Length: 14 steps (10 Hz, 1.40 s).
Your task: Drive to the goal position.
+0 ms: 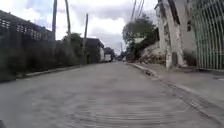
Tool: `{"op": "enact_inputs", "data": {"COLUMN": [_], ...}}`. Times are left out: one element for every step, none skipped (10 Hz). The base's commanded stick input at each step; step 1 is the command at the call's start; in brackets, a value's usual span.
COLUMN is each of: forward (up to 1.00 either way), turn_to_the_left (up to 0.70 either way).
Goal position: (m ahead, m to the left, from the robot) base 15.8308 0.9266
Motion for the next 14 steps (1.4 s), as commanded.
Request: {"op": "enact_inputs", "data": {"forward": [1.0, 1.0, 1.0, 1.0, 1.0, 1.0, 1.0, 1.0, 1.0, 1.0, 1.0, 1.0, 1.0, 1.0], "turn_to_the_left": [0.06, 0.06, -0.16, -0.21, -0.06, 0.06, 0.06, -0.25, -0.28, -0.22, -0.16, -0.09, -0.03, 0.04]}}
